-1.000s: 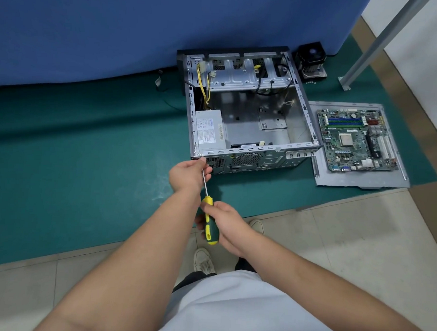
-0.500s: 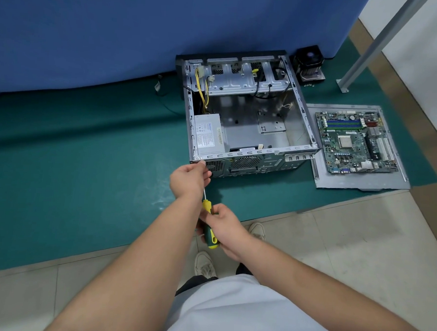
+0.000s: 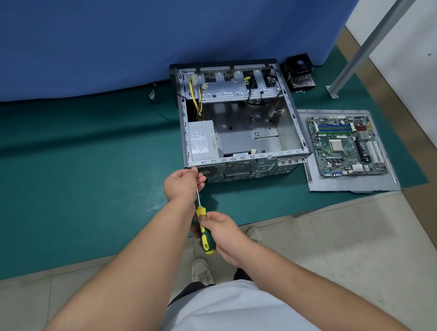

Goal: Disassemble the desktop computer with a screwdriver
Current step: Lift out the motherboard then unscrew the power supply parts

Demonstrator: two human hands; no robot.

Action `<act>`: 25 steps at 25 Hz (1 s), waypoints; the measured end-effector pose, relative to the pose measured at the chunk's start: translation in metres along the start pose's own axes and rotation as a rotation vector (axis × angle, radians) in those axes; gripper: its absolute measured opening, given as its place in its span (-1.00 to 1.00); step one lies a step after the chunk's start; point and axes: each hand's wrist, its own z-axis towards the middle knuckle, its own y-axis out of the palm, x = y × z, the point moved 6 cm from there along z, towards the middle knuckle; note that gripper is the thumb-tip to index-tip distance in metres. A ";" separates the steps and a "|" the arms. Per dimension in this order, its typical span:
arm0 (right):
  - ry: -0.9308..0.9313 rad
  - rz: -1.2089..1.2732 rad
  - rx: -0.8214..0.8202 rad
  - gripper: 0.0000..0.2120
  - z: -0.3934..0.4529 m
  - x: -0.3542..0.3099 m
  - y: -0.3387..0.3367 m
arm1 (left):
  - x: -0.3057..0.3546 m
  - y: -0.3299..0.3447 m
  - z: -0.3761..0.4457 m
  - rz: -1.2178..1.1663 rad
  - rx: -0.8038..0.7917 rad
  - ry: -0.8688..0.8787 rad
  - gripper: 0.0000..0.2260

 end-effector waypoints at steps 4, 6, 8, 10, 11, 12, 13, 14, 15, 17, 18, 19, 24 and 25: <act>-0.016 0.019 0.017 -0.91 0.001 0.001 -0.002 | -0.001 0.002 -0.001 -0.019 -0.007 -0.018 -0.95; -0.018 0.008 0.039 -0.94 0.002 0.001 -0.006 | -0.002 0.003 -0.001 -0.026 -0.027 -0.041 -0.95; -0.016 0.006 0.053 -0.96 0.002 0.001 -0.010 | -0.002 0.004 -0.003 -0.051 -0.059 -0.075 -0.94; -0.017 0.009 0.060 -0.96 0.002 0.001 -0.012 | -0.004 0.005 -0.005 -0.101 -0.121 -0.126 -0.93; -0.017 0.009 0.066 -0.96 0.002 0.001 -0.014 | -0.006 0.006 -0.006 -0.131 -0.165 -0.158 -0.91; -0.018 0.008 0.073 -0.95 0.002 0.001 -0.015 | -0.007 0.006 -0.008 -0.167 -0.211 -0.196 -0.90; -0.017 0.006 0.079 -0.95 0.002 0.001 -0.017 | -0.009 0.007 -0.009 -0.210 -0.250 -0.240 -0.89; -0.018 0.002 0.083 -0.95 0.002 0.001 -0.018 | -0.010 0.007 -0.010 -0.255 -0.280 -0.286 -0.89; -0.018 -0.004 0.084 -0.95 0.002 0.000 -0.019 | -0.012 0.008 -0.010 -0.295 -0.305 -0.329 -0.88; -0.022 -0.021 0.083 -0.95 0.002 0.000 -0.020 | -0.014 0.010 -0.012 -0.350 -0.341 -0.391 -0.87; -0.024 -0.031 0.085 -0.95 0.002 -0.001 -0.021 | -0.015 0.011 -0.012 -0.365 -0.349 -0.416 -0.87; -0.025 -0.042 0.087 -0.95 0.001 -0.001 -0.022 | -0.016 0.013 -0.013 -0.370 -0.352 -0.436 -0.87; -0.042 -0.095 0.110 -0.83 0.001 -0.003 -0.027 | -0.016 0.018 -0.014 -0.353 -0.357 -0.493 -0.81; -0.044 -0.108 0.116 -0.81 0.001 -0.003 -0.029 | -0.016 0.019 -0.014 -0.350 -0.363 -0.496 -0.80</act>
